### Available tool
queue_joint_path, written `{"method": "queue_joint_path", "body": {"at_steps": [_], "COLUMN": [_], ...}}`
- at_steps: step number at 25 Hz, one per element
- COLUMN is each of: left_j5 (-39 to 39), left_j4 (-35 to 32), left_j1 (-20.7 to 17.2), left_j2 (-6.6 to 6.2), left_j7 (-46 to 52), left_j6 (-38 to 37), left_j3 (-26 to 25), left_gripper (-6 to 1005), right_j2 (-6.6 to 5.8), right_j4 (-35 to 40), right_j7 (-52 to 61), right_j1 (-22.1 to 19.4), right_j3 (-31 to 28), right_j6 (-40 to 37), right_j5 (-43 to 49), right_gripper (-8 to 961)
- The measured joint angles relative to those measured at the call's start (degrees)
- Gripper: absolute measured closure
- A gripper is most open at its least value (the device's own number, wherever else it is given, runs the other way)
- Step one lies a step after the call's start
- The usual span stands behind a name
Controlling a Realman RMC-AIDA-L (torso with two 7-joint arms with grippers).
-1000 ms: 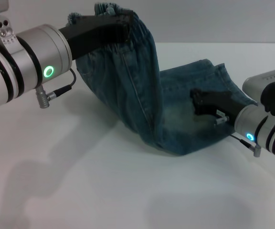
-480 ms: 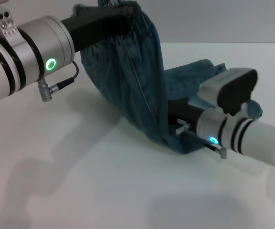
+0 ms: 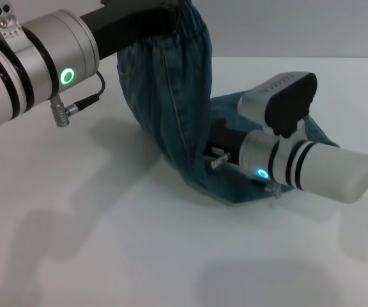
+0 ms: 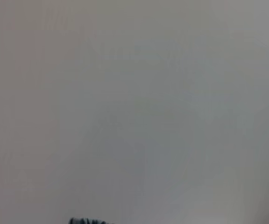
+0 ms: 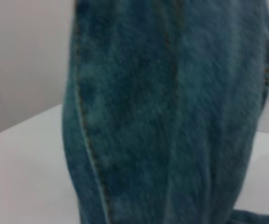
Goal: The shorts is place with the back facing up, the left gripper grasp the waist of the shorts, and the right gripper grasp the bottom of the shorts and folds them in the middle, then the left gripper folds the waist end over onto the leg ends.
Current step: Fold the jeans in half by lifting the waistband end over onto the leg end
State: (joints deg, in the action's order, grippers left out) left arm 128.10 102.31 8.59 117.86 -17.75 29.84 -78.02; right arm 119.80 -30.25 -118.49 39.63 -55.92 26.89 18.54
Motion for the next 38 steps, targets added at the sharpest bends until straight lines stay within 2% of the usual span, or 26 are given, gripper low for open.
{"method": "queue_joint_path", "body": {"at_steps": [8, 14, 17, 25, 30, 32, 34, 37, 38], "left_j5": [-0.5, -0.7, -1.2, -4.2, -5.0, -5.2, -5.7, -6.4, -6.8], "left_j4": [0.0, 0.0, -0.4, -1.6, -3.3, -3.9, -4.5, -5.5, -6.6], "left_j1": [0.0, 0.0, -0.1, -0.5, 0.2, 0.3, 0.5, 0.7, 0.9], "left_j2": [-0.06, -0.04, -0.05, 0.00, 0.06, 0.10, 0.11, 0.10, 0.13], "left_j7": [-0.4, -1.0, -1.3, -4.3, -4.7, -4.7, -4.8, -4.9, -5.2], "left_j6": [-0.1, -0.1, -0.1, -0.3, -0.6, -1.2, -1.8, -2.9, -3.9], "left_j3": [-0.2, -0.2, -0.4, -0.9, -0.6, 0.0, 0.7, 2.5, 4.2], "left_gripper": [996, 985, 980, 966, 957, 953, 950, 944, 943], "right_j2": [0.00, 0.06, 0.07, -1.11, -2.99, -3.37, -3.09, -1.49, -1.30], "right_j4": [-1.5, -1.7, -1.9, -2.5, -4.1, -5.9, -8.3, -12.7, -13.7], "right_j7": [2.2, 1.8, 0.0, -8.9, -12.3, -12.7, -14.0, -15.9, -15.9], "right_j1": [1.9, 4.3, 3.6, -5.0, -10.8, -13.4, -16.7, -22.7, -24.0], "right_j3": [2.8, 6.7, 6.3, -5.6, -15.2, -18.4, -23.0, -32.1, -33.4], "right_j6": [0.0, -1.8, -3.8, -4.4, -4.0, -4.0, -4.2, -4.3, -4.3], "right_j5": [-0.3, -4.3, -4.3, -3.9, -2.8, -1.1, 1.9, 7.5, 8.2], "right_gripper": [954, 953, 953, 953, 953, 953, 953, 953, 953]}}
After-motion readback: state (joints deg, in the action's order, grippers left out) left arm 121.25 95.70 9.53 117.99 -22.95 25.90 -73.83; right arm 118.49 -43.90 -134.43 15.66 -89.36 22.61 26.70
